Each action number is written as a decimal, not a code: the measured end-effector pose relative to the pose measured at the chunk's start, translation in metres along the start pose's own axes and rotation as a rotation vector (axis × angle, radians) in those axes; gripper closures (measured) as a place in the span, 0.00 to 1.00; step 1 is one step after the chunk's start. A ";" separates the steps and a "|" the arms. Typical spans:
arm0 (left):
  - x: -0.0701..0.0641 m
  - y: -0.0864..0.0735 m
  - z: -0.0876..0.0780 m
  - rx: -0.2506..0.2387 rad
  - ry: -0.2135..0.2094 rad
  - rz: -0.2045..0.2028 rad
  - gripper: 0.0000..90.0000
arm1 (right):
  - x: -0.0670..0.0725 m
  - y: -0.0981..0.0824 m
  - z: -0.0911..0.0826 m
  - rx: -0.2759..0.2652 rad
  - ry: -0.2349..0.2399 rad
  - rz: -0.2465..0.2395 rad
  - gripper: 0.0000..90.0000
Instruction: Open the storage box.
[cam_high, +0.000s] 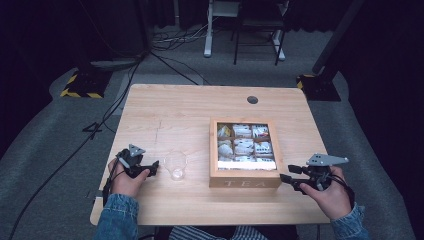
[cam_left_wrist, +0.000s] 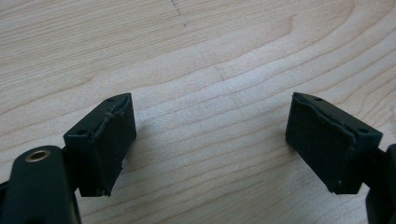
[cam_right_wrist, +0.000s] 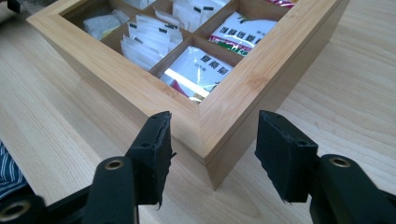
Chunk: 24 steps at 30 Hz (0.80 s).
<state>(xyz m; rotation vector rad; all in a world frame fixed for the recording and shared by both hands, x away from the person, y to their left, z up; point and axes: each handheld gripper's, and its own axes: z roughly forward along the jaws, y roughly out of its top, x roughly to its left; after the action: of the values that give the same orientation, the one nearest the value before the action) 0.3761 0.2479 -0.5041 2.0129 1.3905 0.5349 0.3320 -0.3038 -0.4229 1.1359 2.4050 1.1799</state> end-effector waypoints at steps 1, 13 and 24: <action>0.000 0.000 0.000 0.000 0.000 -0.001 0.18 | 0.000 -0.001 0.003 0.016 0.006 -0.007 0.50; 0.000 0.000 0.000 0.000 -0.001 -0.001 0.18 | 0.005 -0.004 0.014 0.072 0.016 -0.044 0.49; 0.000 0.000 0.000 -0.001 -0.001 0.000 0.18 | 0.006 -0.005 0.017 0.105 -0.004 -0.071 0.55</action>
<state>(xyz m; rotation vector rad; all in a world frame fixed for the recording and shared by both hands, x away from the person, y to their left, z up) 0.3761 0.2479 -0.5041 2.0125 1.3898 0.5347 0.3338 -0.2918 -0.4367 1.0707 2.5081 1.0400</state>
